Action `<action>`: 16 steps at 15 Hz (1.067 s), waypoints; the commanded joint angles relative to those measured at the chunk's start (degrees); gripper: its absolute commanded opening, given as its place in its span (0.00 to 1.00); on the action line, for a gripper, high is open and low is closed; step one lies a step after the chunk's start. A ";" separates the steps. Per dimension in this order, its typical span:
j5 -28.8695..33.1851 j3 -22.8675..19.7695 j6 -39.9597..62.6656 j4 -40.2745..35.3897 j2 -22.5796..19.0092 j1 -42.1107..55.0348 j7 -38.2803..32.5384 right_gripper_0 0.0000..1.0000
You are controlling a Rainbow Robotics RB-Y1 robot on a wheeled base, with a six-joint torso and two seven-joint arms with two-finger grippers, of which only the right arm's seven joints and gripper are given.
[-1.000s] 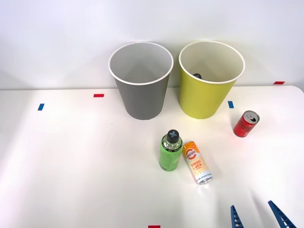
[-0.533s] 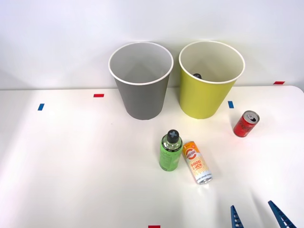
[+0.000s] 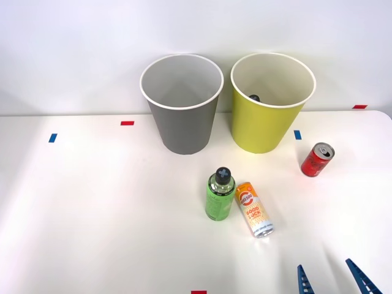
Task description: Put cans in the gray bin, plastic bottles in the light green bin
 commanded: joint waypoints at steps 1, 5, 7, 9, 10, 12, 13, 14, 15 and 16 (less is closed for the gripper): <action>0.00 0.00 0.00 0.00 0.00 0.00 0.00 1.00; 0.00 0.00 0.00 0.00 0.00 0.00 0.00 1.00; 0.00 0.00 0.00 0.00 0.00 0.00 0.00 1.00; 0.00 0.00 0.00 0.00 0.00 0.00 0.00 1.00; 0.00 0.00 0.00 0.00 0.00 0.00 0.00 1.00; 0.00 0.00 0.00 0.00 0.00 0.00 0.00 1.00; 0.00 0.00 0.00 0.00 0.00 0.00 0.00 1.00; 0.00 0.00 0.00 0.00 0.00 0.00 0.00 1.00; 0.00 0.00 0.00 0.00 0.00 0.00 0.00 1.00; 0.00 0.00 0.00 0.00 0.00 0.00 0.00 1.00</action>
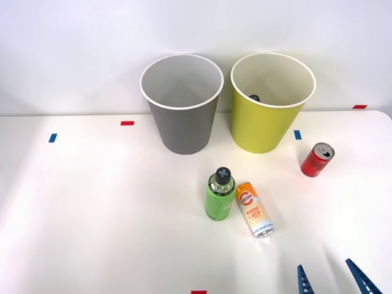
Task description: Put cans in the gray bin, plastic bottles in the light green bin
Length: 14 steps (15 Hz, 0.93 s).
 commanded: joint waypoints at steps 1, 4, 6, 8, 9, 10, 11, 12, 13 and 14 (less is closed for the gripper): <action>0.00 0.00 0.00 0.00 0.00 0.00 0.00 1.00; 0.00 0.00 0.00 0.00 0.00 0.00 0.00 1.00; 0.00 0.00 0.00 0.00 0.00 0.00 0.00 1.00; 0.00 0.00 0.00 0.00 0.00 0.00 0.00 1.00; 0.00 0.00 0.00 0.00 0.00 0.00 0.00 1.00; 0.00 0.00 0.00 0.00 0.00 0.00 0.00 1.00; 0.00 0.00 0.00 0.00 0.00 0.00 0.00 1.00; 0.00 0.00 0.00 0.00 0.00 0.00 0.00 1.00; 0.00 0.00 0.00 0.00 0.00 0.00 0.00 1.00; 0.00 0.00 0.00 0.00 0.00 0.00 0.00 1.00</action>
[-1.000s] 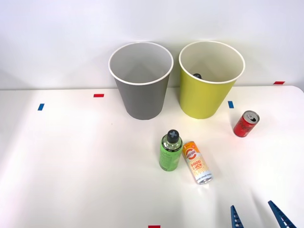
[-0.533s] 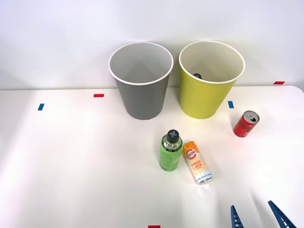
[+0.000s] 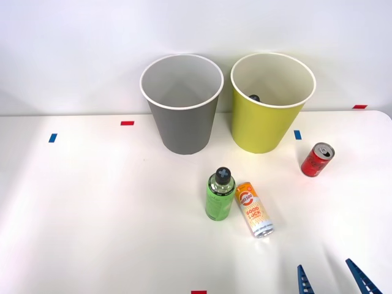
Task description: Put cans in the gray bin, plastic bottles in the light green bin
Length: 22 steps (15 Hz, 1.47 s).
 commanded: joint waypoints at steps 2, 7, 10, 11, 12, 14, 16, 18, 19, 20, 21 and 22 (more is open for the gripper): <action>0.61 0.44 1.67 2.46 1.14 -0.88 0.26 1.00; 0.17 0.00 2.02 -0.09 1.05 -3.78 1.14 1.00; -1.67 -1.41 4.48 0.00 1.05 -6.94 0.97 1.00; -3.43 -1.41 6.06 0.00 1.05 -8.35 1.23 1.00; -4.93 -1.58 7.56 0.00 1.05 -10.37 1.49 1.00; -7.21 -1.58 10.90 0.00 1.05 -14.41 2.02 1.00; -8.09 -2.90 15.73 0.09 1.05 -18.54 2.64 1.00; -8.44 -4.31 18.81 0.61 1.05 -21.09 2.72 1.00; -8.71 -4.39 17.23 3.69 1.14 -23.03 2.46 1.00; -8.97 -4.39 14.24 7.65 1.32 -25.14 2.64 1.00; -9.23 -4.75 13.80 8.96 1.49 -26.02 2.81 1.00; -9.41 -5.10 13.80 9.49 1.58 -26.72 2.90 1.00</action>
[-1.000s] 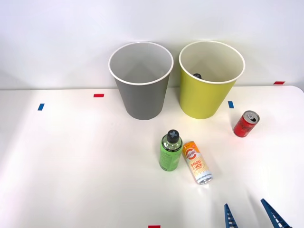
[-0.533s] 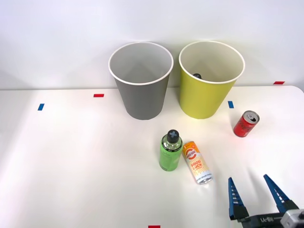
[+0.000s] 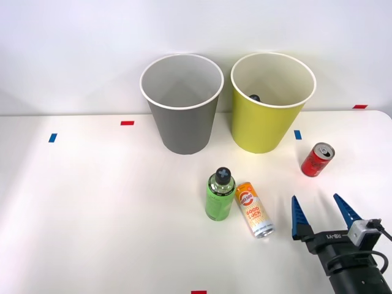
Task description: Put cans in the gray bin, plastic bottles in the light green bin
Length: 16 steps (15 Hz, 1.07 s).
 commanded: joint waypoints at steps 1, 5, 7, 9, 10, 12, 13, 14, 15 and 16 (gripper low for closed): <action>-0.67 -0.86 -1.70 3.62 0.31 -3.32 0.24 1.00; -1.37 -2.27 -1.96 9.77 0.40 -9.03 0.24 1.00; -1.81 -2.79 -2.14 12.76 0.40 -12.19 -0.02 1.00; -2.16 -3.06 -2.22 14.69 0.31 -14.65 -0.11 1.00; -2.34 -3.06 -2.22 16.45 0.40 -16.32 -0.20 1.00; -2.78 -3.06 -2.14 19.35 0.40 -19.49 -0.37 1.00; -2.86 -3.06 -2.14 20.49 0.40 -20.98 -0.29 1.00; -2.95 -2.97 -2.05 21.99 0.40 -22.39 -0.46 1.00; -3.04 -2.88 -2.14 23.74 0.40 -24.06 -0.55 1.00; -3.13 -2.88 -2.14 24.80 0.40 -25.29 -0.55 1.00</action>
